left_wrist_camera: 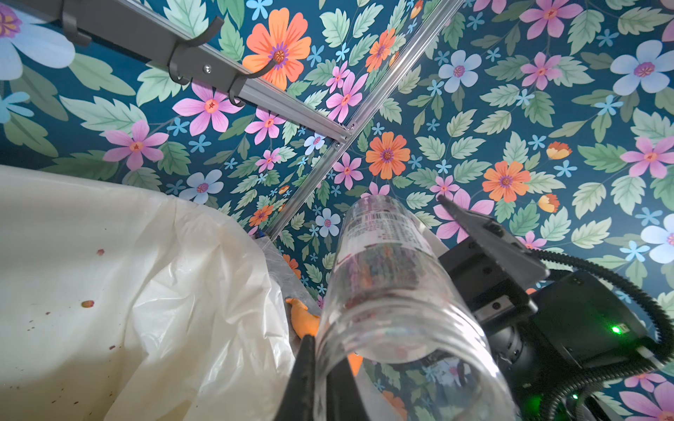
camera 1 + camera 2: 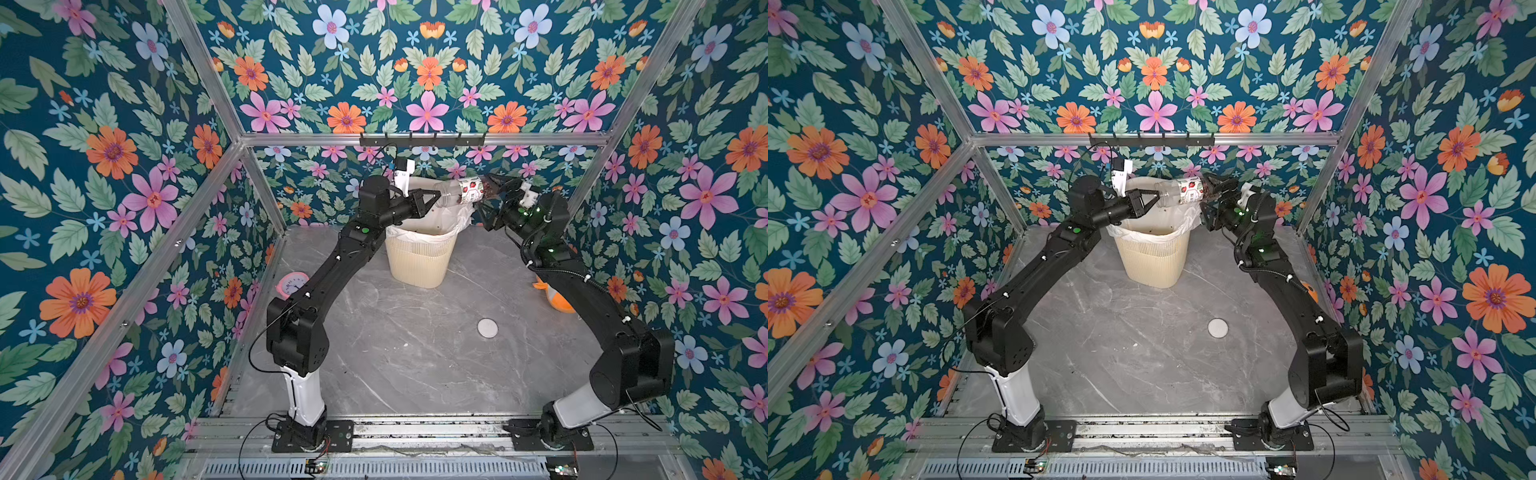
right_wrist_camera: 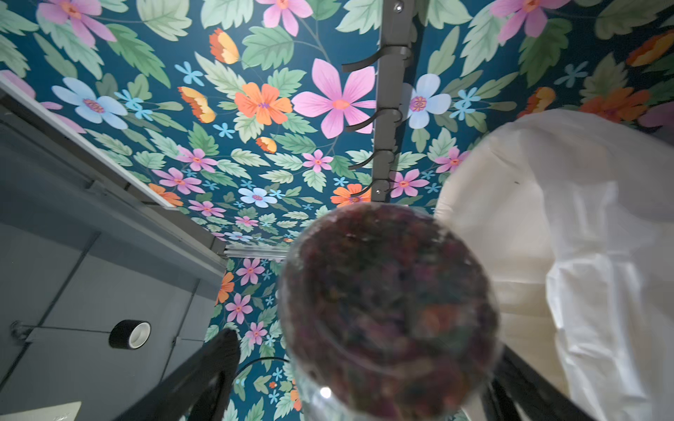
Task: Empty the moldy dried flower tea in the jars
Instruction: Pour the moldy dried flower tea into the trash bin.
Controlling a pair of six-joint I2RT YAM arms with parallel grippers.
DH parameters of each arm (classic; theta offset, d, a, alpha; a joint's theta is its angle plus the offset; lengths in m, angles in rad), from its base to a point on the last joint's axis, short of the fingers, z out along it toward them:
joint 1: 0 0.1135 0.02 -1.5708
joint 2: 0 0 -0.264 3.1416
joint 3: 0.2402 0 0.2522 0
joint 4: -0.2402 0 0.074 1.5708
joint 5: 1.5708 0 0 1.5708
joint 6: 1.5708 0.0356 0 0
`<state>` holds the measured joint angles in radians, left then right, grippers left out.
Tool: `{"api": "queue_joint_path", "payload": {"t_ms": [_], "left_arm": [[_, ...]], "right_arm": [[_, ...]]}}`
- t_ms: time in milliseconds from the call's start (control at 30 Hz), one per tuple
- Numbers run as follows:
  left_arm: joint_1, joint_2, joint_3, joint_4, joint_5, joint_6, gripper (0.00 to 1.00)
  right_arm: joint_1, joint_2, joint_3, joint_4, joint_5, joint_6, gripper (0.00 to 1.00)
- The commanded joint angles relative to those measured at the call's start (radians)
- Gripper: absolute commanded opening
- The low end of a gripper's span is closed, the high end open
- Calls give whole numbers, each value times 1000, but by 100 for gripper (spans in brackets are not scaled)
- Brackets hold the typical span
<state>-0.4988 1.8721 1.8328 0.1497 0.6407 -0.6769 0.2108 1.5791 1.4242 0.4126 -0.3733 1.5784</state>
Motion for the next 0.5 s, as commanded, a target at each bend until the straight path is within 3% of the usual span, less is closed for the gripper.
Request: {"api": "queue_joint_path", "payload": {"t_ms": [0, 467], "left_arm": [[-1, 15, 14, 62, 26, -30, 0], [4, 53, 10, 112, 66, -80, 0]], "right_arm": [[12, 26, 19, 81, 31, 84, 99], [20, 117, 38, 162, 50, 178, 71]]}}
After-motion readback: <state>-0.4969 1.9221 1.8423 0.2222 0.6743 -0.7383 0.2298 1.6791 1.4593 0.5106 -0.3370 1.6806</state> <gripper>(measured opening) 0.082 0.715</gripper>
